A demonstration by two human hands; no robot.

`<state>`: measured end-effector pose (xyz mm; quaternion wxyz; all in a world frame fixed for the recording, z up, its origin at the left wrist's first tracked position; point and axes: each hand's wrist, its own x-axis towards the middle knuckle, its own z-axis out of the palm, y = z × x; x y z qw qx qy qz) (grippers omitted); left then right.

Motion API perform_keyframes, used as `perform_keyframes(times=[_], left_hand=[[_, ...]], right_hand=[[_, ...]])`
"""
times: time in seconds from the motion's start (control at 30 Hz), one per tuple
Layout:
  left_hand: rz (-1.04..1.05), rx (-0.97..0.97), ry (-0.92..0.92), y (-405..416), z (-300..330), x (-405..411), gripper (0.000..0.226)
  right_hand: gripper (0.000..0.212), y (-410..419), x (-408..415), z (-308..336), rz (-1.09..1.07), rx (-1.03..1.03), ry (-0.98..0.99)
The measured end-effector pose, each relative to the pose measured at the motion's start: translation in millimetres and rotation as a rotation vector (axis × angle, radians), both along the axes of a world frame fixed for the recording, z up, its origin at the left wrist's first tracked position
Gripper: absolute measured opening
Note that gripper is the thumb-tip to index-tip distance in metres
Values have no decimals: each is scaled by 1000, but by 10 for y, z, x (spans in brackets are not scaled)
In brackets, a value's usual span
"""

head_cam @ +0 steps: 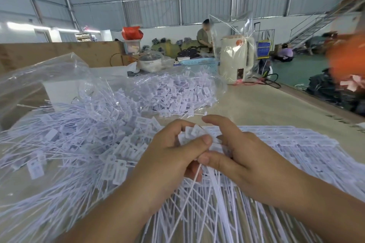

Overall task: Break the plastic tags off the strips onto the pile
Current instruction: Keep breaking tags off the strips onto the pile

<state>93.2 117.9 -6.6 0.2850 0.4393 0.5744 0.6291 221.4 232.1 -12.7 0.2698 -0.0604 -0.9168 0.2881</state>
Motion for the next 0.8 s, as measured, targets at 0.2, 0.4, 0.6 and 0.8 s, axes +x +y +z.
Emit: perform_keyframes(times=[0.2,0.4,0.6,0.8], left_hand=[[-70,-46,-86,-8,28,-40,25],[2,-30,7,8,11,-94,21],[183,74,10,-7,66,-238,16],[125,5,74,-15,56,-197,34]], right_hand=[[79,-16,25,17,-8,13,-45],[73,-10,33,1,-9,39,-87],[26,56,82,67,-58,48,-58],[41,64,81,102,-59,100,-77]])
